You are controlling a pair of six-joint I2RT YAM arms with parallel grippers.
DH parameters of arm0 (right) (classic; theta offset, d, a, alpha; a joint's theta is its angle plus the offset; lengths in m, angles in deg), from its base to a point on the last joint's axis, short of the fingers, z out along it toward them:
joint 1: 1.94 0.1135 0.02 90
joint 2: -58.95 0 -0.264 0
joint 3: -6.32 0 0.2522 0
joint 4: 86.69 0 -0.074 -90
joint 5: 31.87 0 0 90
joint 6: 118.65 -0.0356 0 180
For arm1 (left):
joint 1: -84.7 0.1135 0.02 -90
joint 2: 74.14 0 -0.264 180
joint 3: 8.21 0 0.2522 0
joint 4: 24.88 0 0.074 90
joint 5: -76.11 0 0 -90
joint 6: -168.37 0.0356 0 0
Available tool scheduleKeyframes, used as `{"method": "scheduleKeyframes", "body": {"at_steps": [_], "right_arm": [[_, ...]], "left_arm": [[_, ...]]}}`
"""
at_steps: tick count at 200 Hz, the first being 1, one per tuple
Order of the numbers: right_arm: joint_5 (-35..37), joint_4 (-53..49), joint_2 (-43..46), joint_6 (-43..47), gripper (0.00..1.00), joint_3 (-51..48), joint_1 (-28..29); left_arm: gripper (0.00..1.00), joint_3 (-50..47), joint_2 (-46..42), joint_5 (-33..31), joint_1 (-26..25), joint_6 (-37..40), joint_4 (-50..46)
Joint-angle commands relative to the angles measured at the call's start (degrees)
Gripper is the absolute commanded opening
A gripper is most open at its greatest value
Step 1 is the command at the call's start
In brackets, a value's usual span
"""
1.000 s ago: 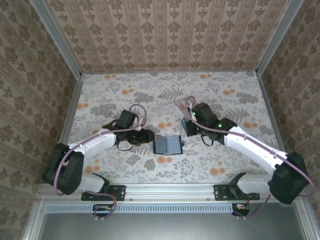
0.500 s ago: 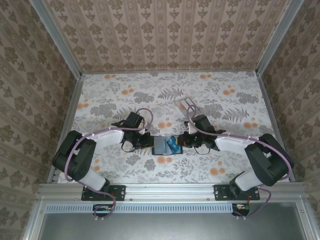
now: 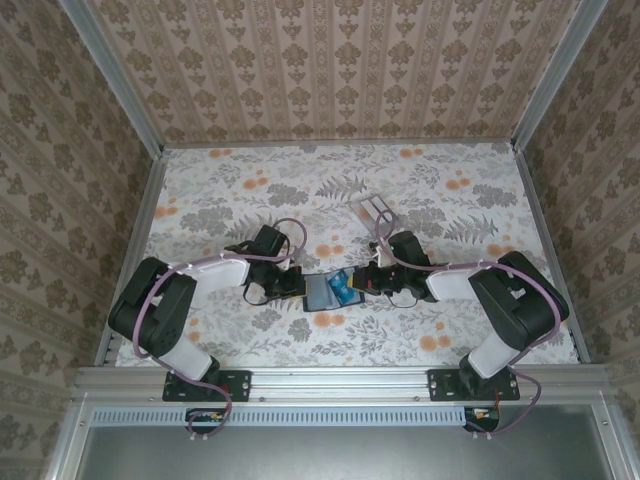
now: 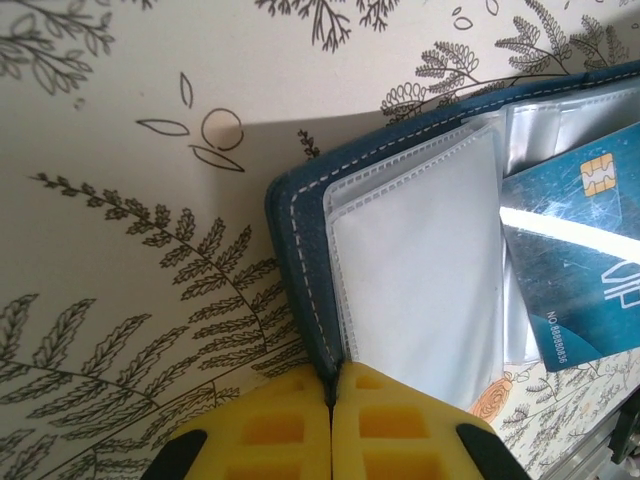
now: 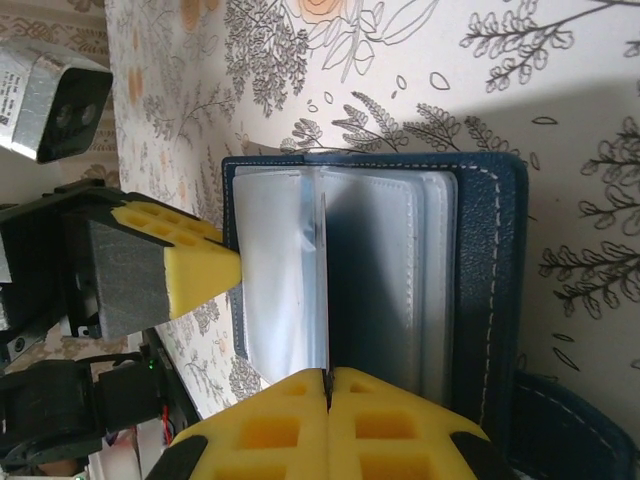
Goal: Put the credit cards into the card holder
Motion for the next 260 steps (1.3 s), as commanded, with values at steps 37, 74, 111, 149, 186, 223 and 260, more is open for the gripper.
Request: {"method": "scheduleKeyframes", "body": {"at_steps": [37,74,111,149,186,223,260], "right_arm": [[-2.53,1.71,-2.23,1.59,0.0,0.5,0.02],[-5.44,3.66,-4.46,4.71,0.0,1.63,0.03],[-6.92,4.57,-5.4,6.61,0.0,2.3,0.03],[-7.35,4.67,-6.5,8.53,0.0,2.76,-0.24],[-9.77,5.71,-6.39,6.84,0.0,3.14,-1.9],[-10.67,-0.93,-3.36,9.54,0.0,5.1,-2.41],[-10.57,-2.55,-4.37,9.85,0.0,6.12,-2.61]], "left_arm": [[0.06,0.11,1.07,-1.14,-0.45,0.93,-0.73],[0.06,0.34,1.45,-1.36,-0.36,1.4,-0.98],[0.05,0.73,1.57,-1.43,-0.28,1.6,-1.4],[0.03,1.87,1.73,-1.58,-0.28,2.36,-2.65],[0.02,2.25,1.48,-2.58,-0.19,3.39,-4.27],[0.02,2.41,1.11,-3.32,0.05,4.56,-4.8],[0.02,2.15,0.99,-3.56,0.16,4.59,-4.01]]}}
